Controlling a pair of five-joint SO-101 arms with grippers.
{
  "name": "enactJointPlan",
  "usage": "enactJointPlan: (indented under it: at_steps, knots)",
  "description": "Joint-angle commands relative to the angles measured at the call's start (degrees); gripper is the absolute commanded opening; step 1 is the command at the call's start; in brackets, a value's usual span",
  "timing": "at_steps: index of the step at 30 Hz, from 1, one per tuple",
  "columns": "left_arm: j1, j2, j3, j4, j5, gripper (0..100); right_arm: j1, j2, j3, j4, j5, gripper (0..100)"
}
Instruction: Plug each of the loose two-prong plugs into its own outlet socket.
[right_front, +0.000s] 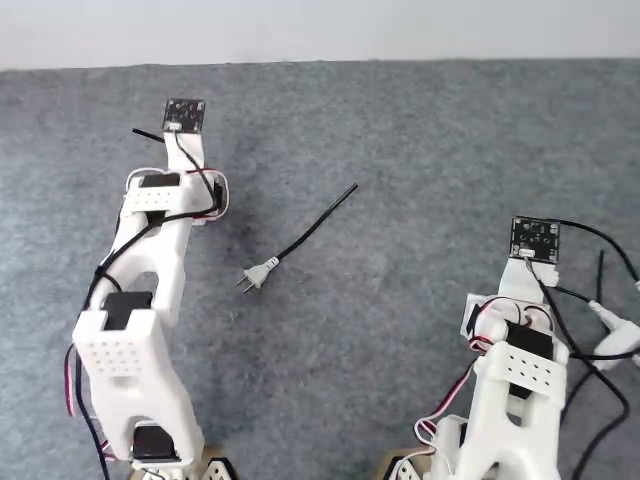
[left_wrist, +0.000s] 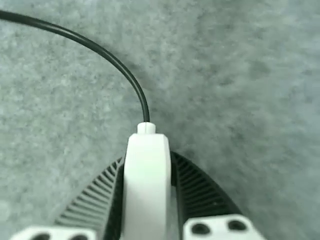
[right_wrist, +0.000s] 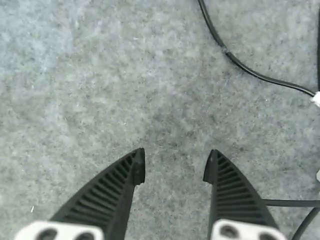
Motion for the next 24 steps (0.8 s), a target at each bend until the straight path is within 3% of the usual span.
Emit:
enactJointPlan:
  at_steps: [1,8,15,24]
  knots:
    - [3.16,-11.69,2.86,4.57,2.99,1,-0.57,0.13,-0.62,-1.10,0.62,18.4]
    - [15.74,-31.03,25.10,4.48,10.20,1,-0.48,0.13,-0.26,-2.42,0.62,18.4]
    - [28.40,-48.62,49.10,-7.47,20.92,1,-0.22,0.13,-0.26,-2.24,0.62,18.4]
    - [34.90,-55.03,61.67,-9.23,25.41,1,-0.22,0.13,-0.26,-2.15,0.62,18.4]
